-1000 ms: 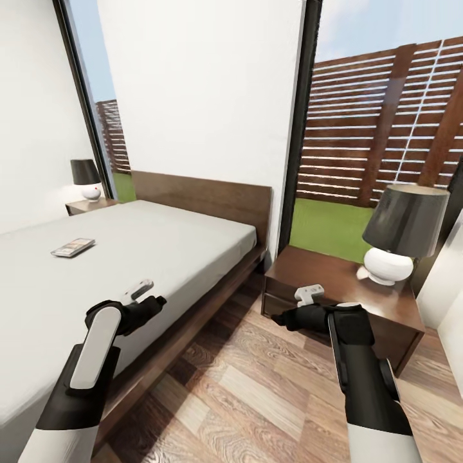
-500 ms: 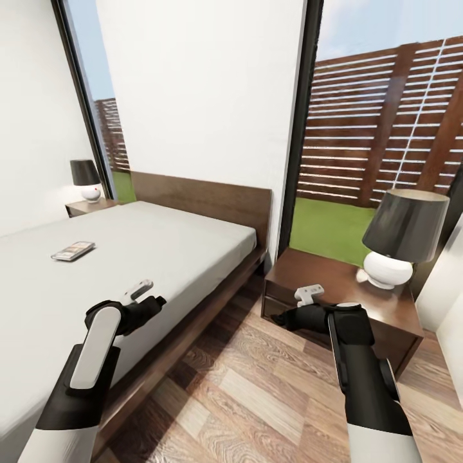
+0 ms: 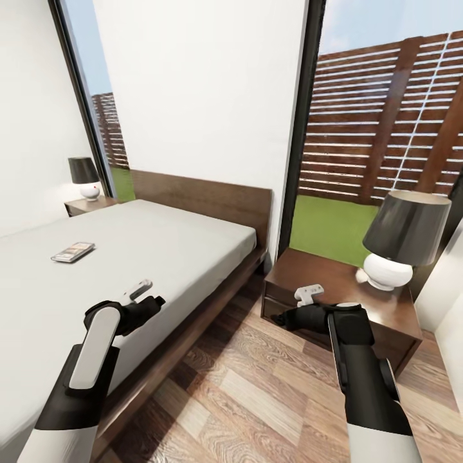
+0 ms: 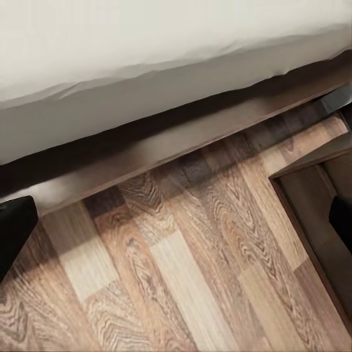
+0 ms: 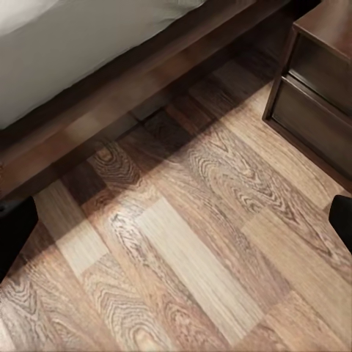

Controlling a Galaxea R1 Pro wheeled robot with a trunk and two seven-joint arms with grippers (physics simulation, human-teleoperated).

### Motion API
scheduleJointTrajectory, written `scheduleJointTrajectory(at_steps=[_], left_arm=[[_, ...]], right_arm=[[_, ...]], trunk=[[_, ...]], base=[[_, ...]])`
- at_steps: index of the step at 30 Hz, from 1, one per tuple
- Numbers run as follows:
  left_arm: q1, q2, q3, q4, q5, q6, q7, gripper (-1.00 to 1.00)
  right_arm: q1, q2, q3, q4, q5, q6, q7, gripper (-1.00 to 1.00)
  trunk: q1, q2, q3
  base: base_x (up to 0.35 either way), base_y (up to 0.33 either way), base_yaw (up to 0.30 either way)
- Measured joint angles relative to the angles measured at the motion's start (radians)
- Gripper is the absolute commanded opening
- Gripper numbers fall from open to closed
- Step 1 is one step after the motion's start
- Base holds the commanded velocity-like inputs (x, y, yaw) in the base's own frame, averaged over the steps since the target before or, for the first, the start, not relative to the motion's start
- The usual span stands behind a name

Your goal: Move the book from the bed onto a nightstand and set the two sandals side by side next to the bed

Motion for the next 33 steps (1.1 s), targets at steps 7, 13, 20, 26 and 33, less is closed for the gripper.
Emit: scheduleJointTrajectory(at_steps=[7, 13, 20, 26, 33], left_arm=[[0.0, 0.0, 0.001, 0.0, -0.002, 0.001, -0.001, 1.0], [0.001, 0.0, 0.001, 0.0, -0.003, 0.0, 0.0, 1.0], [0.002, -0.001, 0.001, 0.0, -0.004, -0.007, 0.003, 1.0], [0.001, -0.001, -0.001, 0.0, -0.002, -0.006, -0.001, 1.0], [0.001, 0.004, -0.001, 0.003, -0.001, 0.001, -0.004, 1.0]], right_arm=[[0.0, 0.0, 0.0, 0.0, 0.0, 0.0, 0.0, 1.0], [0.0, 0.0, 0.0, 0.0, 0.0, 0.0, 0.0, 1.0], [0.0, 0.0, 0.0, 0.0, 0.0, 0.0, 0.0, 1.0], [0.0, 0.0, -0.001, 0.0, 0.0, 0.0, 0.0, 1.0], [0.0, 0.0, -0.001, 0.0, 0.0, 0.0, 0.0, 1.0]], trunk=[[-0.027, 0.049, 0.011], [-0.05, 0.091, 0.021], [-0.077, 0.14, 0.033], [-0.1, 0.182, 0.042], [-0.127, 0.231, 0.054]], base=[[0.0, 0.0, 0.0], [0.0, 0.0, 0.0], [0.0, 0.0, 0.0], [0.0, 0.0, 0.0], [0.0, 0.0, 0.0]])
